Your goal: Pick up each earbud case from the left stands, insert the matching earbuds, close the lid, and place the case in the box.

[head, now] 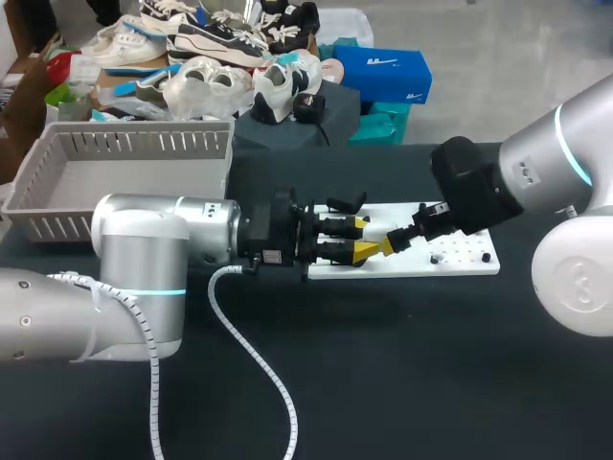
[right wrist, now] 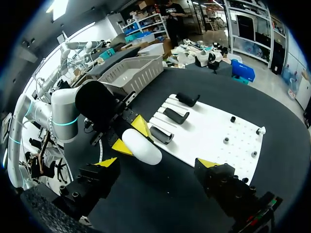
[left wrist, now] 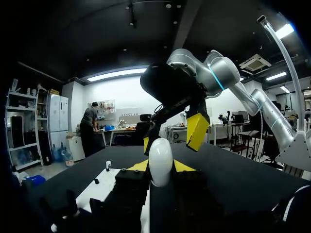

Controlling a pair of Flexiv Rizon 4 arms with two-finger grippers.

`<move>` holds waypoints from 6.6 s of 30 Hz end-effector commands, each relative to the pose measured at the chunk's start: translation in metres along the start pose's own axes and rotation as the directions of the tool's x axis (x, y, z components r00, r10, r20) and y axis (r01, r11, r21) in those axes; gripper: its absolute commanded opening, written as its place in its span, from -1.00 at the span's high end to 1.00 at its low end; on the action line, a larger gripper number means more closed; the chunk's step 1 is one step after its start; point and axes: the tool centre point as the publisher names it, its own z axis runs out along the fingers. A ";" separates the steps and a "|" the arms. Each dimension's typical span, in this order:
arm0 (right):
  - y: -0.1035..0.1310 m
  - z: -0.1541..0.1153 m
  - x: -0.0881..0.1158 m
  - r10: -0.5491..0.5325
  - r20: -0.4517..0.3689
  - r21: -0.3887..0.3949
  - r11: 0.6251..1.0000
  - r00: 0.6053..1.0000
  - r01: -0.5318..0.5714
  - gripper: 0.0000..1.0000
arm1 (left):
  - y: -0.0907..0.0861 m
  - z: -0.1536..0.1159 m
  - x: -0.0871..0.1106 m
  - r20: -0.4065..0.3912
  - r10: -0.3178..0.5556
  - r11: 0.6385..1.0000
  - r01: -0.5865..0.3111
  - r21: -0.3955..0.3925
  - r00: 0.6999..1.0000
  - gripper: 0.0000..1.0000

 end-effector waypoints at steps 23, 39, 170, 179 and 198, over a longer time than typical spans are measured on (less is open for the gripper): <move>-0.007 0.004 -0.004 0.022 -0.021 0.011 1.000 1.000 -0.021 -1.00 | 0.000 0.001 0.001 0.001 0.001 1.000 -0.001 -0.003 1.000 1.00; -0.010 0.006 -0.004 0.032 -0.025 0.014 0.999 0.999 -0.031 -1.00 | 0.000 0.001 0.001 0.001 0.001 1.000 -0.001 -0.003 1.000 1.00; -0.227 0.024 -0.027 0.195 -0.414 0.552 0.831 0.889 0.075 0.13 | 0.000 0.001 0.001 0.001 0.001 1.000 -0.001 -0.003 1.000 1.00; -0.227 0.024 -0.027 0.195 -0.413 0.549 0.833 0.889 0.072 0.22 | 0.000 0.001 0.001 0.001 0.001 1.000 -0.001 -0.003 1.000 1.00; -0.228 0.028 -0.026 0.195 -0.422 0.542 0.837 0.885 0.074 0.83 | 0.000 0.001 0.001 0.001 0.001 1.000 -0.001 -0.003 1.000 1.00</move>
